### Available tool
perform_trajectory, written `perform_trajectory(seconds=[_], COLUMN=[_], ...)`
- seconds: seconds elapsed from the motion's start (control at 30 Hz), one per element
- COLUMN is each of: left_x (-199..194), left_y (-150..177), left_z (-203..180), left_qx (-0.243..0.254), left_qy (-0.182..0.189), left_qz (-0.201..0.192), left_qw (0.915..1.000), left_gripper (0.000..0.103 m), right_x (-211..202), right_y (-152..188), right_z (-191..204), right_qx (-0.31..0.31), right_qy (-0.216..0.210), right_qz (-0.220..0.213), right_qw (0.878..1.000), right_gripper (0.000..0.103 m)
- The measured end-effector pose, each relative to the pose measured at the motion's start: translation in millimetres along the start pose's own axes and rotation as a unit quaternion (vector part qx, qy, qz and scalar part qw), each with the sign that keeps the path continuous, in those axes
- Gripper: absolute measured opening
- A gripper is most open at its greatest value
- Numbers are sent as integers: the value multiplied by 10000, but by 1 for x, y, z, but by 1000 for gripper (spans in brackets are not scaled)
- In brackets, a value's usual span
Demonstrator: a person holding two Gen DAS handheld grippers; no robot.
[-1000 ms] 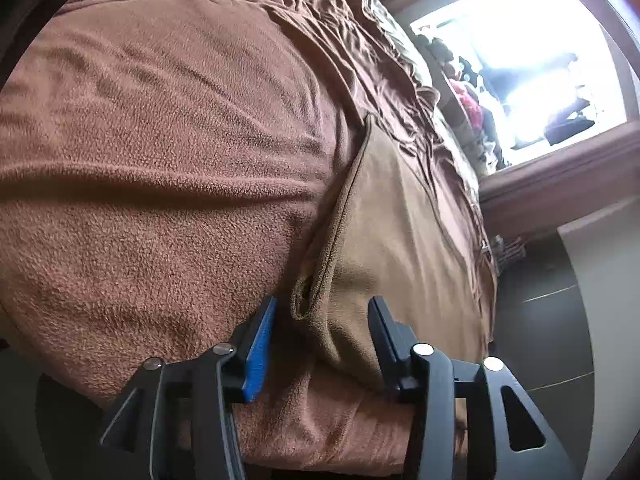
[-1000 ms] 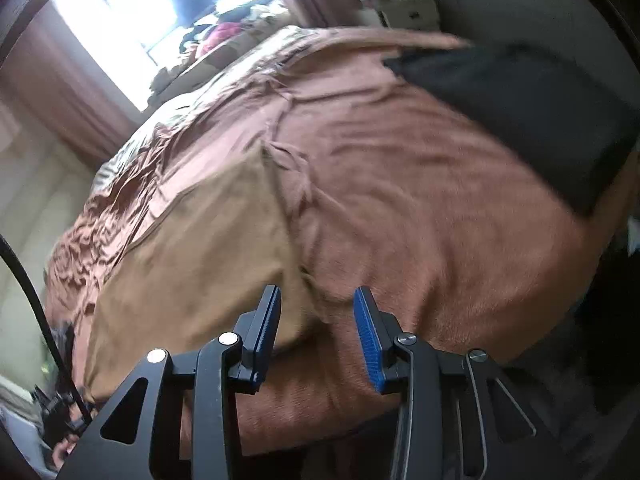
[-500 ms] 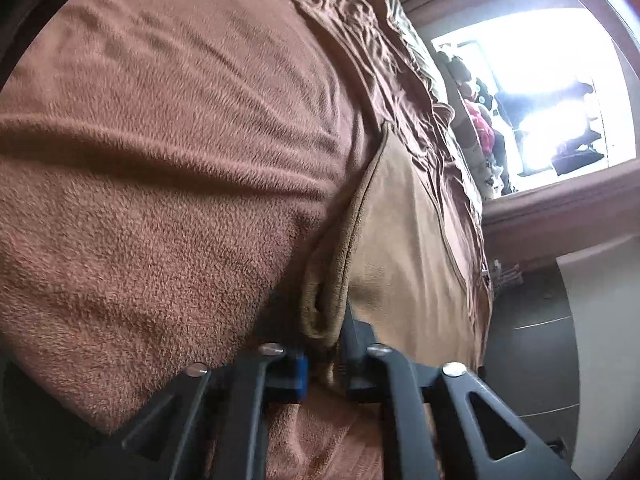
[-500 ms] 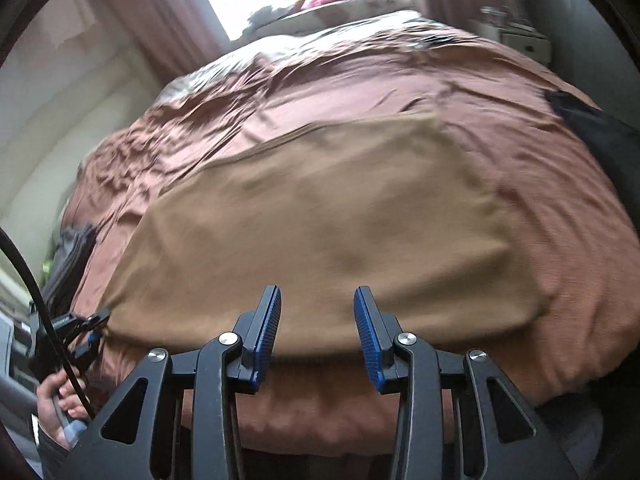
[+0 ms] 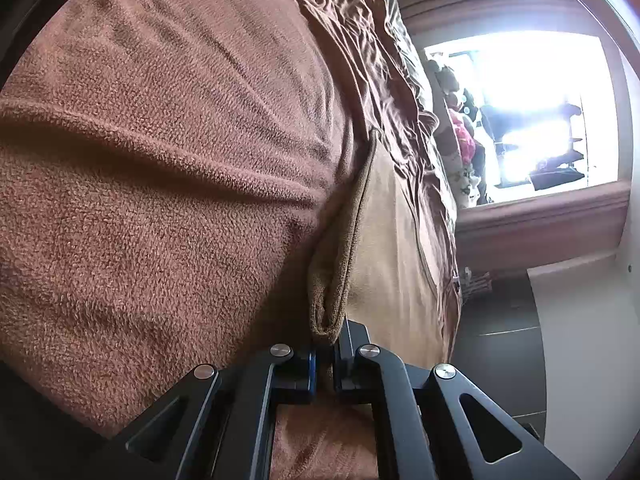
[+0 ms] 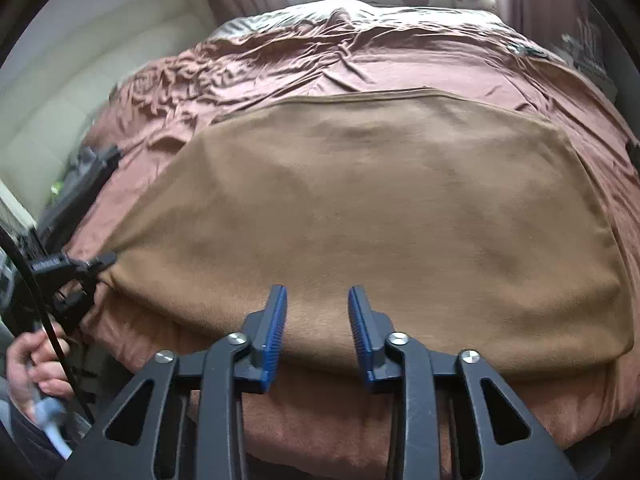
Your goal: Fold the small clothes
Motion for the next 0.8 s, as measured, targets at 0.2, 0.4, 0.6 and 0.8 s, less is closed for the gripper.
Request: perform_trajectory(seconds=[0.2,0.4,0.6,0.8], left_x=[-1,-3,-8,-11], left_y=[0,-4,-2,1], left_z=[-1,-3,-2,-1], left_qx=[5,15,-8,-77], left_qy=[8,20,-2,29], left_qz=[-1,9,-10,-29], left_qw=[10000,10000,10000,10000], left_gripper=[5,5,5,5], right_x=[26,23,17,39], right_y=[19,21,3,-4], right_z=[8,9,13,12], right_qx=[-292,-398,-434,-412], right_qy=[209,247,211,251], right_qz=[463,610,477,650], right_qw=[9983,9970,9977,9967], right_gripper=[18,17,17,17])
Point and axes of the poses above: each gripper's, at about its wrist camera, not at the fingertips, and x roughly the way its jaws point, z to its left, y to its underside, the point moved 2 cm from there along x, roughly the way its jaws point, and after that the axes turned 7 degrees about x, right-handed, at the moved point
